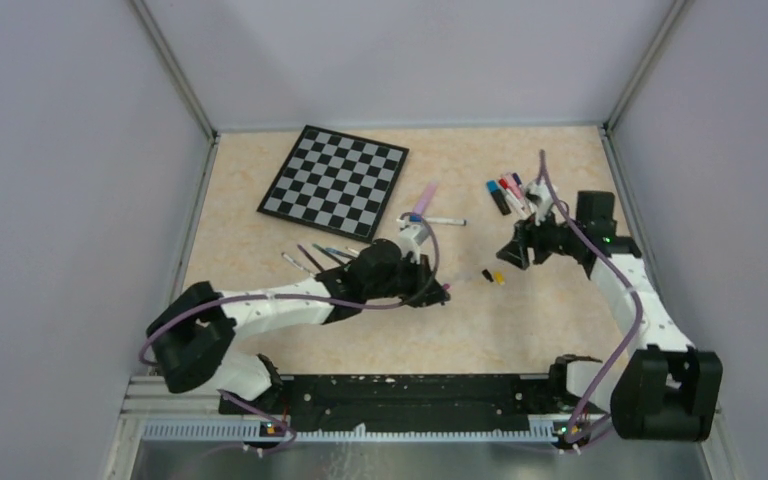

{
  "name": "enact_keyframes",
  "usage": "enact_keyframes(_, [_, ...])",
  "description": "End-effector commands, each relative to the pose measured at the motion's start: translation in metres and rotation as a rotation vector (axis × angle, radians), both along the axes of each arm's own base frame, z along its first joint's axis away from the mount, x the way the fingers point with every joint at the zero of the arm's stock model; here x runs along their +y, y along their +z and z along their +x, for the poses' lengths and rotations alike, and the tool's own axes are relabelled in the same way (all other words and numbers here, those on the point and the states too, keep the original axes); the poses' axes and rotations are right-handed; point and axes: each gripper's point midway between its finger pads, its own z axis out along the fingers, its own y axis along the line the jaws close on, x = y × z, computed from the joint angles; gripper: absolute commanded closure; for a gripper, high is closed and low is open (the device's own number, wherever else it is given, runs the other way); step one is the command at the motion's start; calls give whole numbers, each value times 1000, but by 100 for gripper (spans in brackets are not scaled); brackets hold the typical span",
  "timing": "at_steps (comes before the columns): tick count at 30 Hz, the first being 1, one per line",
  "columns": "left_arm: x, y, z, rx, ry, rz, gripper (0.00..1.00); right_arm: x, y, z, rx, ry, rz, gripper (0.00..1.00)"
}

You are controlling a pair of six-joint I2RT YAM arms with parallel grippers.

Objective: Open the pen caps
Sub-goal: Place the pen cap at the center of the board.

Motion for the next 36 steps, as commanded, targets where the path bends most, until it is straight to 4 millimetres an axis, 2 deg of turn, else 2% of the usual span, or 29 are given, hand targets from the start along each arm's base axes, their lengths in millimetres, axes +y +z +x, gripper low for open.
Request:
enact_keyframes(1, [-58, 18, 22, -96, -11, 4, 100, -43, 39, 25, -162, -198, 124, 40])
enact_keyframes(6, [-115, 0, 38, -105, 4, 100, 100, -93, 42, 38, -155, -396, 141, 41])
enact_keyframes(9, [-143, -4, 48, -101, 24, 123, 100, -110, 41, 42, -147, -467, 142, 41])
enact_keyframes(14, [-171, -26, 73, -89, 100, 147, 99, -121, 41, 45, -151, -523, 123, 41])
enact_keyframes(20, [-201, -36, 88, -75, 107, 123, 94, -122, 41, 46, -146, -530, 122, 41])
enact_keyframes(24, [-209, -44, 97, -78, 121, 129, 89, -123, 40, 46, -145, -533, 121, 41])
enact_keyframes(28, [-209, -51, 106, -77, 140, 147, 81, -123, 40, 47, -147, -534, 119, 41])
enact_keyframes(31, [-208, -53, 110, -76, 149, 156, 72, -124, 38, 47, -142, -535, 118, 41])
enact_keyframes(36, [-208, -58, 113, -69, 145, 164, 70, -124, 37, 47, -139, -534, 117, 41])
